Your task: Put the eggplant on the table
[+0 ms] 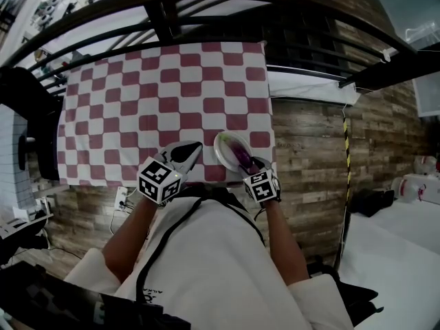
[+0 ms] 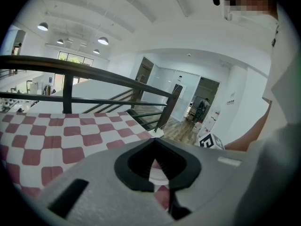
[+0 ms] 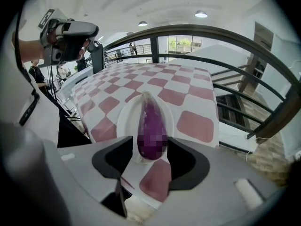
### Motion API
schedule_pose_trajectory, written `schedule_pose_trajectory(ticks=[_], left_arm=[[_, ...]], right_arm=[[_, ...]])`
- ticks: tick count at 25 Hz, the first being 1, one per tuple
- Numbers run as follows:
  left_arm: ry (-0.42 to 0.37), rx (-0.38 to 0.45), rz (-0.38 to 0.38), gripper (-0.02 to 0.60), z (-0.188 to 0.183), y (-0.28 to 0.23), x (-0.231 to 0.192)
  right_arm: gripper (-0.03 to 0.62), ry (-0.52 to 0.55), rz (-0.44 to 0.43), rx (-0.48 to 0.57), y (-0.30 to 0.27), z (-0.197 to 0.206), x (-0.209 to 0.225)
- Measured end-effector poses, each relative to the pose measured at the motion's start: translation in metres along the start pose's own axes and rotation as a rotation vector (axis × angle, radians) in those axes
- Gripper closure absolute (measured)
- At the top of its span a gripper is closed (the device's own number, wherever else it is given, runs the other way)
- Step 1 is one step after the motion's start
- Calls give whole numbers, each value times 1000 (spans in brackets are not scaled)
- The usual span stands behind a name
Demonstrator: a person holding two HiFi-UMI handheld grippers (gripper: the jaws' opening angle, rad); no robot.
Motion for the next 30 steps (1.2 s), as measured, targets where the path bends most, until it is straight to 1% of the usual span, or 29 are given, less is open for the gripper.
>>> schedule_pose_trajectory(ticks=[8,14,18,23,26,30], left_arm=[[-9,0,5,578,-2,-4,1],[-22,5,16,578,-8,-9,2],[-39,14,31,578,-15,-15,7],[-57,23,49,578,-23,-22,13],[-69,28,59,578,-26,-26,17],[-81,32,76,578,-31,-30,22]], right_arm=[[358,-5,1,8,3,-2,3],[356,-7,1,56,12,-7,4],[358,-44,8,75,28,-8,5],[376,-102,8,150,49,-7,7],[415,-139,12,202,64,-8,9],[519,-196,23,294,86,-14,10]])
Point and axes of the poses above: the fingertips, and each gripper's own axes: y backward along the fingers, x to its right, z out of its underside, the point moved 7 cm from there along y, backward along the fingers, and after that the axes turned 5 degrees about -y, right-handed, at the moved point
